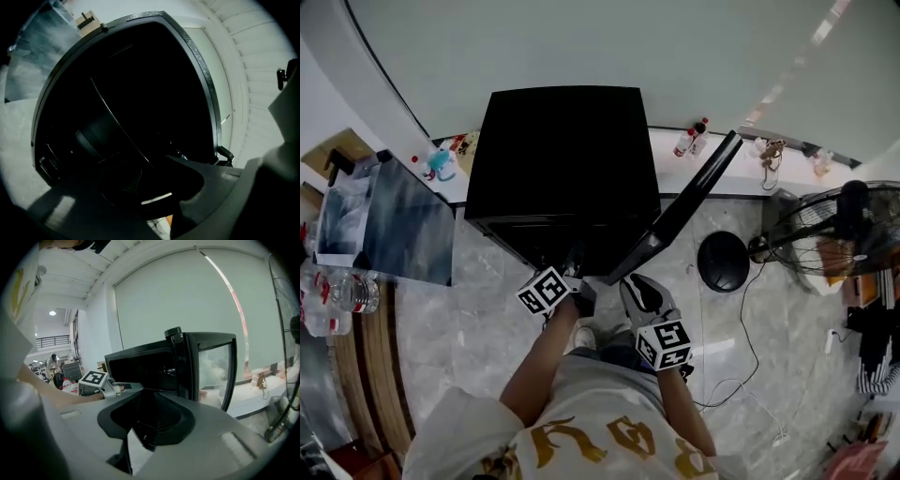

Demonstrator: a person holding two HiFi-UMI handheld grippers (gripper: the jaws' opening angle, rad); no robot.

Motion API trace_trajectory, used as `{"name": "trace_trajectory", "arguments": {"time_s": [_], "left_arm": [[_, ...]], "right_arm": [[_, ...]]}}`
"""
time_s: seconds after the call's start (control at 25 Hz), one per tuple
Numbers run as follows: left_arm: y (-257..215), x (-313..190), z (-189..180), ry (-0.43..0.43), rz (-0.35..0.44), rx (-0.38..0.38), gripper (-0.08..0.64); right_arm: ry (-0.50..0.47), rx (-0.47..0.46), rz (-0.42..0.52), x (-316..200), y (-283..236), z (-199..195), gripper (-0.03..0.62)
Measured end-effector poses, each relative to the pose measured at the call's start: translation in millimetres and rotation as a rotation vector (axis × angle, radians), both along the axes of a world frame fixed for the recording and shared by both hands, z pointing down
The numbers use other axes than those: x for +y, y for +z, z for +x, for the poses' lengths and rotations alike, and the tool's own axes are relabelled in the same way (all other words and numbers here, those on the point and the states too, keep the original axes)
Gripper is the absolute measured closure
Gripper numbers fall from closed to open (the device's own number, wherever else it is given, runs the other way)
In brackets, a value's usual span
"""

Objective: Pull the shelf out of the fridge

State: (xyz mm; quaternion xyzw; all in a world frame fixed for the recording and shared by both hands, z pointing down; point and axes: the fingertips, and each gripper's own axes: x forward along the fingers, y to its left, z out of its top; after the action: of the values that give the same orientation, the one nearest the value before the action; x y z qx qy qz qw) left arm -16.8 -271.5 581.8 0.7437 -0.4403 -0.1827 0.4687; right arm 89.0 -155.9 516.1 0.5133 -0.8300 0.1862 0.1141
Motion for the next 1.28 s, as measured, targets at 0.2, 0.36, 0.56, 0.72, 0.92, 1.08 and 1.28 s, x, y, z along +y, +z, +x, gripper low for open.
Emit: {"name": "trace_trajectory", "arguments": {"time_s": [0.2, 0.36, 0.56, 0.72, 0.92, 1.08, 1.28], "left_arm": [[3.7, -19.0, 4.6, -0.038, -0.013, 0.059, 0.446], [13.5, -32.6, 1.4, -0.083, -0.047, 0.128, 0.448], [25.1, -42.6, 0.2, -0.127, -0.098, 0.252, 0.437], [28.7, -57.2, 0.7, -0.147, -0.094, 0.283, 0.434], [31.4, -74.9, -2.8, -0.177, -0.096, 0.312, 0.435], [23.2, -79.7, 0.7, -0.145, -0.057, 0.287, 0.519], [21.1, -80.7, 3.4, -0.153, -0.055, 0.351, 0.526]], "right_arm": [[-0.062, -0.034, -0.009, -18.2, 8.1, -1.3, 0.477], [-0.106, -0.038, -0.038, -33.1, 23.9, -3.7, 0.474], [-0.123, -0.066, -0.055, -47.8, 28.6, -5.3, 0.472], [-0.118, -0.087, -0.054, -51.6, 33.8, -2.0, 0.476], [-0.126, -0.108, -0.037, -51.2, 32.6, -2.3, 0.48], [-0.138, -0.11, -0.054, -49.6, 36.7, -2.4, 0.485], [-0.159, -0.114, -0.057, -53.2, 37.9, -7.5, 0.486]]}}
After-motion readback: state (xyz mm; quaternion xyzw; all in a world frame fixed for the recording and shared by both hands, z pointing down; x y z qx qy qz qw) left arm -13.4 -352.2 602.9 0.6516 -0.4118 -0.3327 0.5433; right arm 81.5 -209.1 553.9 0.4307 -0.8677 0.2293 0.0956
